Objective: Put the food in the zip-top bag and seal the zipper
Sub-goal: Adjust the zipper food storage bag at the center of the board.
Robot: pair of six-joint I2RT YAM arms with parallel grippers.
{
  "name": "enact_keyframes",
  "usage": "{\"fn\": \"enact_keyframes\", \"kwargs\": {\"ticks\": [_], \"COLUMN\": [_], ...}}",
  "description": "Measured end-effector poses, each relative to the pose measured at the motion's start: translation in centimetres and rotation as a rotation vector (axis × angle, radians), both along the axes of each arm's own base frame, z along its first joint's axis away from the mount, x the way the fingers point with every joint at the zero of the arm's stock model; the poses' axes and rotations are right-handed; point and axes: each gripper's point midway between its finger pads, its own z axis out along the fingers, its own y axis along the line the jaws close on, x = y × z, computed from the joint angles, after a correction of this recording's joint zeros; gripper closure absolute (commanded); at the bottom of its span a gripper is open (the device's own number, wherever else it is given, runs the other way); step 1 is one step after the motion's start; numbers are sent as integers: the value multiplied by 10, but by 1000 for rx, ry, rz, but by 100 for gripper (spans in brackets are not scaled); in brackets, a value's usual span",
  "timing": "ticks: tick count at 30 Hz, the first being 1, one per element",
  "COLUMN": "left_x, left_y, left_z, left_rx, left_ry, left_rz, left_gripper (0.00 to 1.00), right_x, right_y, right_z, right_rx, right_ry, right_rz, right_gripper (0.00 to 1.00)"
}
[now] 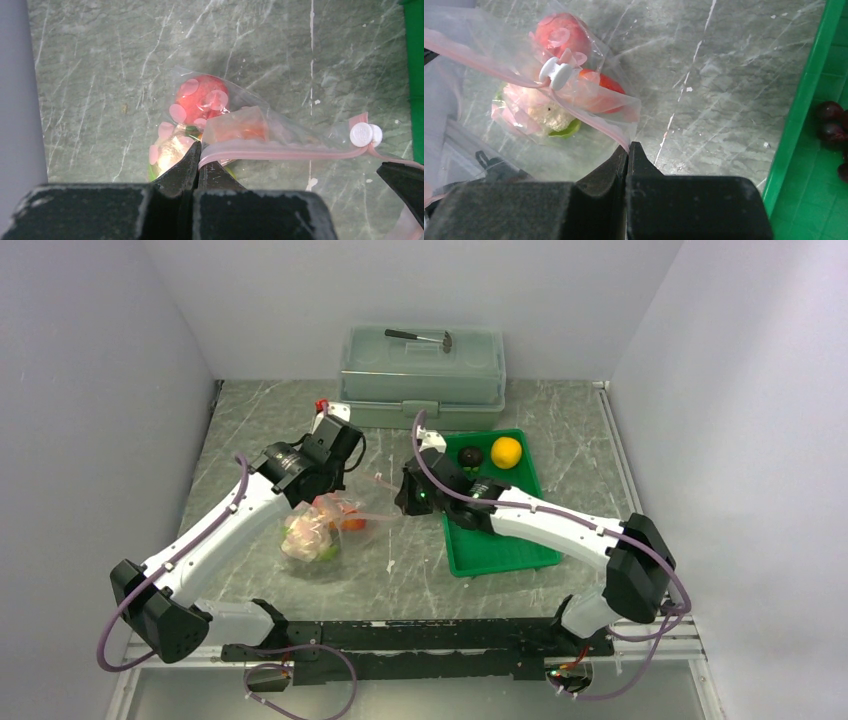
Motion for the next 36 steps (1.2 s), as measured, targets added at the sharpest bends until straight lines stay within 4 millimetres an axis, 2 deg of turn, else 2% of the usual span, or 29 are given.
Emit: {"fn": "enact_keyframes", "kwargs": {"ticks": [9, 16, 20, 25, 32, 36], "left_x": [-7, -12, -13, -13, -14, -13], "left_y": [-11, -16, -17, -17, -15, -15], "left_z": [2, 10, 11, 14, 16, 17], "left_rx": [-63, -103, -109, -113, -119, -118], "left_ry": [19, 11, 13, -3, -21, -24], "left_rz": [-46, -79, -91, -104, -100, -99], "left_gripper": [100, 100, 100, 100, 100, 100], "right_x": [-1, 1, 1, 0, -3, -4], "right_y": [-7, -6, -6, -9, -18, -27], "right_z": [-13, -13, -12, -6, 17, 34], "right_rx": [-8, 11, 13, 15, 37, 48], "right_ry": [9, 3, 2, -9, -53, -85], "right_rz": [-13, -17, -16, -14, -11, -23], "right_gripper": [100, 100, 88, 81, 66, 49]}}
